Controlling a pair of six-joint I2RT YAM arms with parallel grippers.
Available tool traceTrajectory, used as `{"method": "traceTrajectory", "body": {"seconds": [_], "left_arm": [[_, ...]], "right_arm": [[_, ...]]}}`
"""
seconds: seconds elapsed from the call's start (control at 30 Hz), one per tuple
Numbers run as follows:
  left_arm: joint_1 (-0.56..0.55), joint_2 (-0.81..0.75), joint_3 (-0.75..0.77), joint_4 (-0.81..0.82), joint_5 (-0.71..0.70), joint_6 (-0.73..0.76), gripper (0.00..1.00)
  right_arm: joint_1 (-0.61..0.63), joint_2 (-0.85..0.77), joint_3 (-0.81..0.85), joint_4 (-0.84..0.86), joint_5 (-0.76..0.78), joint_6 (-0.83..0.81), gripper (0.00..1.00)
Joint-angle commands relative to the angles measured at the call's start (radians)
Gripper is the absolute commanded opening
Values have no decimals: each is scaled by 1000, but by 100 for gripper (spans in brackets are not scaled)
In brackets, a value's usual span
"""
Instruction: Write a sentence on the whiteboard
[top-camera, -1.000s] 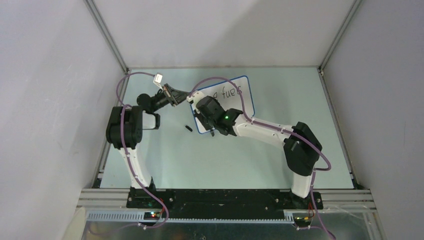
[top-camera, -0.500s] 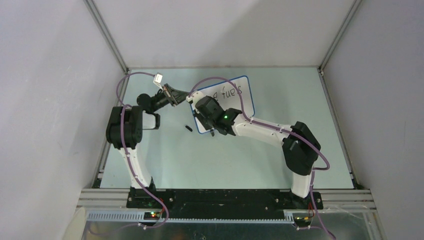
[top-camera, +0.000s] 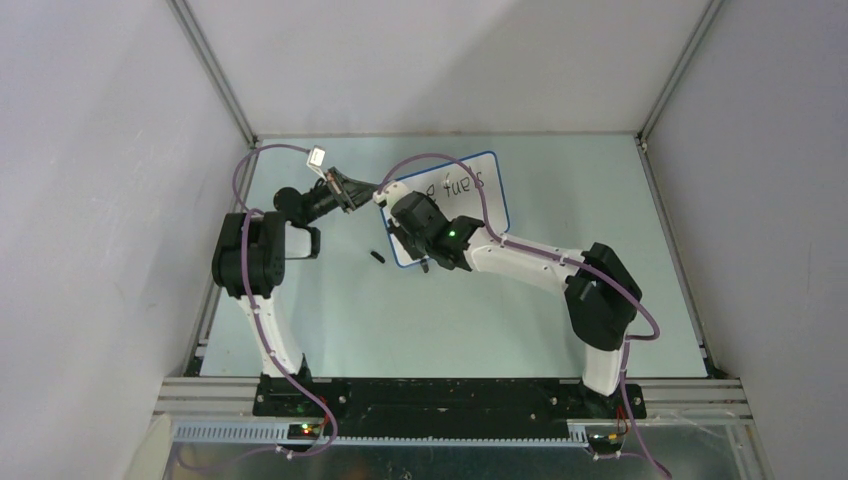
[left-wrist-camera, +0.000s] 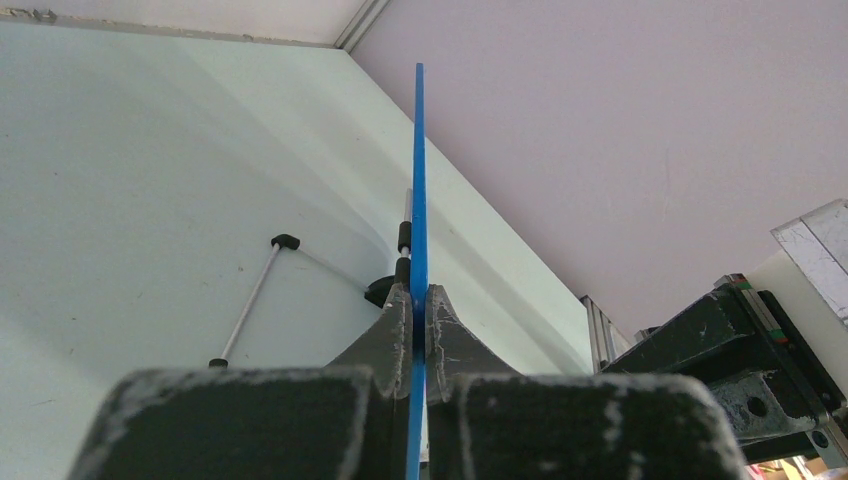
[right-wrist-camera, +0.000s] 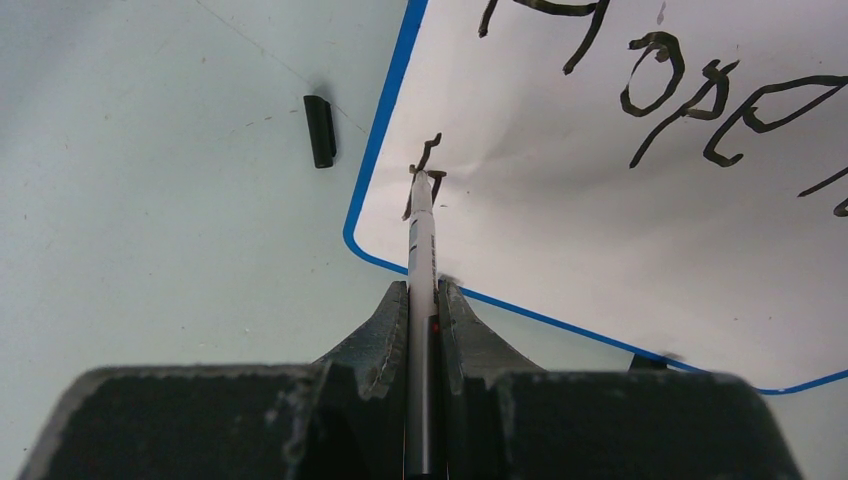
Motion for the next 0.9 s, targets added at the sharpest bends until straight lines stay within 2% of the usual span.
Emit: {"method": "traceTrajectory", "body": {"seconds": [0.0,0.33,0.87], "left_arm": [[-18,-5,12,49,33,2,0],[-18,-4,12,49,33,2,0],[-18,-4,13,49,32,2,0]], "right_arm": [[-9,-62,-6,18,-6,-3,0],[-30,-135,-84,30,-23,13,0],[-42,-75,-61,42,-27,9,0]]}}
